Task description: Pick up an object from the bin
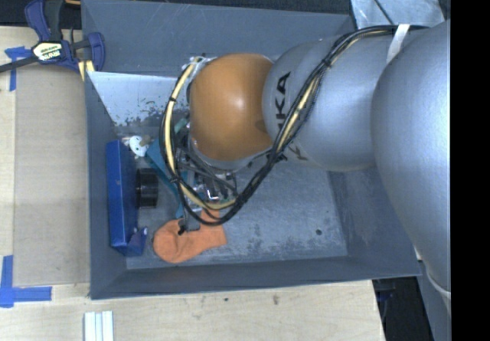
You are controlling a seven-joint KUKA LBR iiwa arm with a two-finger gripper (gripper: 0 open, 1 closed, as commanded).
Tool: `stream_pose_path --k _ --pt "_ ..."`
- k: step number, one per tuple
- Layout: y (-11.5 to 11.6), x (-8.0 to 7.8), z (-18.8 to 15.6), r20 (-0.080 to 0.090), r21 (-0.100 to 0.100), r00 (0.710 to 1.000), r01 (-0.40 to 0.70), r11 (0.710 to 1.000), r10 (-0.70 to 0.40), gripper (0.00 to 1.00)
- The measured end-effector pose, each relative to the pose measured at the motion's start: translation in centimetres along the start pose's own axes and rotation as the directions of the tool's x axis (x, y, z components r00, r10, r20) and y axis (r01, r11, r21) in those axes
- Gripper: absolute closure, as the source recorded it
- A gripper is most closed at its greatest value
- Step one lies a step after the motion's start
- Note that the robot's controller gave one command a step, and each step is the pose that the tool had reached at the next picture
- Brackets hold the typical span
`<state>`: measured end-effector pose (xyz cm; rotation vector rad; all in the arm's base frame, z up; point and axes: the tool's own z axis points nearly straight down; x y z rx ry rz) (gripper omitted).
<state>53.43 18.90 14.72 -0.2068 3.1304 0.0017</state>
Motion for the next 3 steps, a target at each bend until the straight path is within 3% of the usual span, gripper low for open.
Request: stream_pose_path --k 1,2,3 --pt "-2.6 2.7 0.8 -0.006 0.000 0.987 0.159 0.987 -0.159 0.00" --pt "-2.5 3.4 0.8 -0.005 -0.001 0.937 0.350 0.937 -0.350 0.00" --pt "-3.1 3.6 7.8 0.001 -0.002 0.898 0.440 0.898 -0.440 0.00"
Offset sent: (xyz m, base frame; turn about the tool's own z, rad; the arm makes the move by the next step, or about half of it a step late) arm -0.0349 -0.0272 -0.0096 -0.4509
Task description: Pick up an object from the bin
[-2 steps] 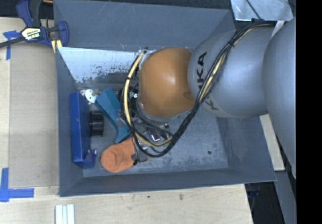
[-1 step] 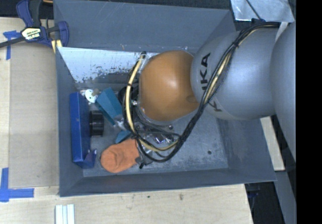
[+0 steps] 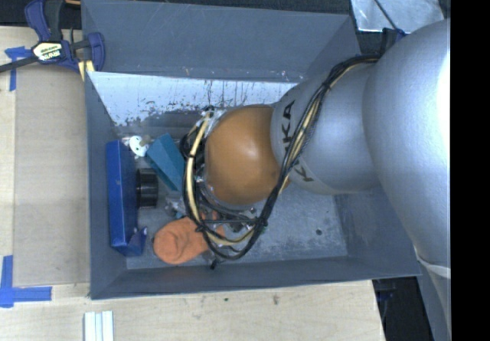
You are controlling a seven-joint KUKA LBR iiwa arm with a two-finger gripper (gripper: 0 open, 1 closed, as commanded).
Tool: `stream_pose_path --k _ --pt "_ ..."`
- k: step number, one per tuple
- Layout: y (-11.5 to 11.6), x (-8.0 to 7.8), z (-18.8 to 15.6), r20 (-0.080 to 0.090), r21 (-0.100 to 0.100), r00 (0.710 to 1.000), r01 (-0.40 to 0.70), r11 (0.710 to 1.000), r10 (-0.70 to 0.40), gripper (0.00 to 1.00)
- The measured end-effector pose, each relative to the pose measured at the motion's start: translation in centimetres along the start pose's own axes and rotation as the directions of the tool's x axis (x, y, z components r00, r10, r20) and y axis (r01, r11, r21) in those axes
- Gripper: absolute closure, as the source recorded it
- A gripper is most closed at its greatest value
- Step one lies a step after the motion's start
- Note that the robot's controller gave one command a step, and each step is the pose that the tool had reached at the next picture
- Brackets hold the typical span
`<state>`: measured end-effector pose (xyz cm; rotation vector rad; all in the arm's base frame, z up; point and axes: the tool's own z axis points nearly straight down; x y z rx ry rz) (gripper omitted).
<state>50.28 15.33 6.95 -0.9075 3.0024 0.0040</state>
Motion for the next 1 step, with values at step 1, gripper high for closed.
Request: stream_pose_path --k 1 --pt "-0.43 0.44 -0.14 0.001 0.001 0.982 0.190 0.982 -0.190 1.00"
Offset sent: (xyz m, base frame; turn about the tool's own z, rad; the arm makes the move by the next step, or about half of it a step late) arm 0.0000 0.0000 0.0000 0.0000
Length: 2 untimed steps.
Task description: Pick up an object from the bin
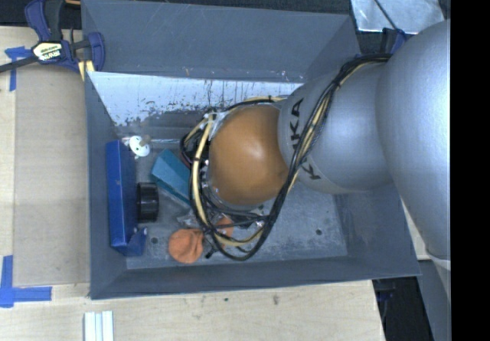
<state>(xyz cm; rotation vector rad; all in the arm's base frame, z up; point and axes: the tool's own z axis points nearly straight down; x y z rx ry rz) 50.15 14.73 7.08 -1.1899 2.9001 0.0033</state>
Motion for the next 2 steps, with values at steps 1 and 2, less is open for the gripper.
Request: stream_pose_path --k 1,2 --pt "0.01 0.01 0.01 0.000 0.000 1.000 0.000 1.000 0.000 1.00" --pt "0.06 0.09 -0.28 -0.004 -0.002 1.000 0.000 1.000 0.000 1.00"
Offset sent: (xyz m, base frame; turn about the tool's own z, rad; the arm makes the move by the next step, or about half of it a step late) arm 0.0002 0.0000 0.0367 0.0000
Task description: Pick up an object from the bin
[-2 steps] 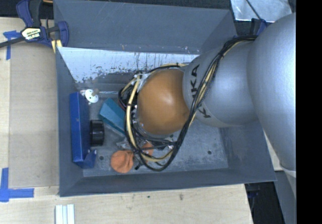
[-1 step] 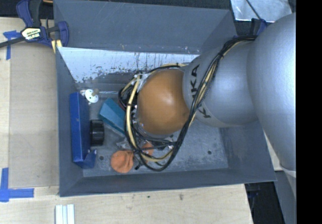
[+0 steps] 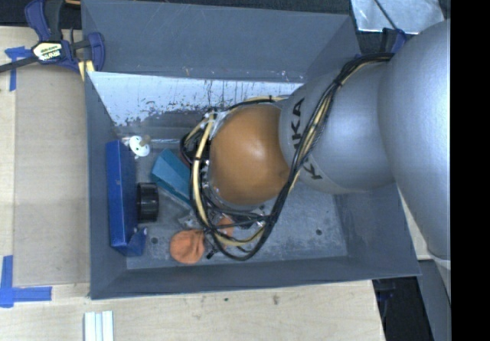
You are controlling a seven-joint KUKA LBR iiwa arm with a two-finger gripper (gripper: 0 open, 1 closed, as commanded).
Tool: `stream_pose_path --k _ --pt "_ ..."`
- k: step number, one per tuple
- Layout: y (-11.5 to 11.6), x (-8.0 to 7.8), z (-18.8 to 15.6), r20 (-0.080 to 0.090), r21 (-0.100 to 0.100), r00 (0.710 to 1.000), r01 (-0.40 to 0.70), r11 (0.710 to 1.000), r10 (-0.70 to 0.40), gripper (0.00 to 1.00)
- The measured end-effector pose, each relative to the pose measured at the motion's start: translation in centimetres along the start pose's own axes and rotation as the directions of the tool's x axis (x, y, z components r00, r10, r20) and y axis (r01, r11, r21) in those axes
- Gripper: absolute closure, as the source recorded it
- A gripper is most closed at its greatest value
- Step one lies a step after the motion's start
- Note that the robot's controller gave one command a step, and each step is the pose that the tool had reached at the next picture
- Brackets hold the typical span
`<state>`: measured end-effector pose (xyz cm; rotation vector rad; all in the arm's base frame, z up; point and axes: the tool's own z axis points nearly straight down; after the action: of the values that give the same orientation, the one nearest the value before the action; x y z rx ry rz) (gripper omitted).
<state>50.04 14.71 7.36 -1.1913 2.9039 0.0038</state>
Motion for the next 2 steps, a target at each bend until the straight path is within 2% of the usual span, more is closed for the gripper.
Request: stream_pose_path --k 1,2 --pt "0.1 0.2 -1.4 -0.009 -0.003 1.000 -0.001 1.000 0.000 1.00" --pt "0.0 0.1 -3.4 -0.005 -0.001 1.000 -0.001 1.000 0.001 1.00"
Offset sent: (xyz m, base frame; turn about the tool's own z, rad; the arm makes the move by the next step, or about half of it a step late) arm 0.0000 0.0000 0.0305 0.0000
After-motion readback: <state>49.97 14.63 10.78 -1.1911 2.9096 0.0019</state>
